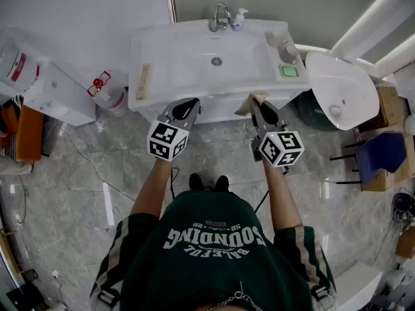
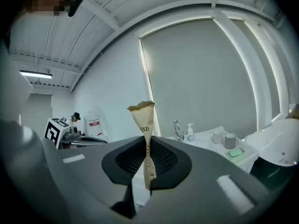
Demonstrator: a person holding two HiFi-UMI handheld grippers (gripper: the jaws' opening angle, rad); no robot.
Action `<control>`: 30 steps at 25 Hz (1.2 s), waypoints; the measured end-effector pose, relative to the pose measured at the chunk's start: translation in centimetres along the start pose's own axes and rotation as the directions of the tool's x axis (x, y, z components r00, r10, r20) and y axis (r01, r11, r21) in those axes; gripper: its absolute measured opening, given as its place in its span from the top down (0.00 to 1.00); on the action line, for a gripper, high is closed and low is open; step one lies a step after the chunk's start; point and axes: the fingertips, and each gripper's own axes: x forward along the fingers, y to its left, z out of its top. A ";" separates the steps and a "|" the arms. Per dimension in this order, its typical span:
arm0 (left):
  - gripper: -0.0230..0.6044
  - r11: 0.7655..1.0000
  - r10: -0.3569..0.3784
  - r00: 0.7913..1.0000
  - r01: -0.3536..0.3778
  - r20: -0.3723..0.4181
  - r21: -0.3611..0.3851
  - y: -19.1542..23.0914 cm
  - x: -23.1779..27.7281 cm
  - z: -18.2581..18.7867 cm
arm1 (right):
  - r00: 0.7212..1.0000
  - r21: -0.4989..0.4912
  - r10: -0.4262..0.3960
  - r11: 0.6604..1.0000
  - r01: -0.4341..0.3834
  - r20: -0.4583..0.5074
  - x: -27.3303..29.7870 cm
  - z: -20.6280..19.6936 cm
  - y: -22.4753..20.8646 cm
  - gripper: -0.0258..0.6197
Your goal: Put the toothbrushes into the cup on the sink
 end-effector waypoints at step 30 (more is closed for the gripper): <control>0.88 0.999 -0.029 0.999 0.030 -0.038 0.021 -9.3 9.7 1.1 | 0.999 0.079 -0.006 0.997 0.010 -0.050 -5.3 -1.5 -11.6 0.91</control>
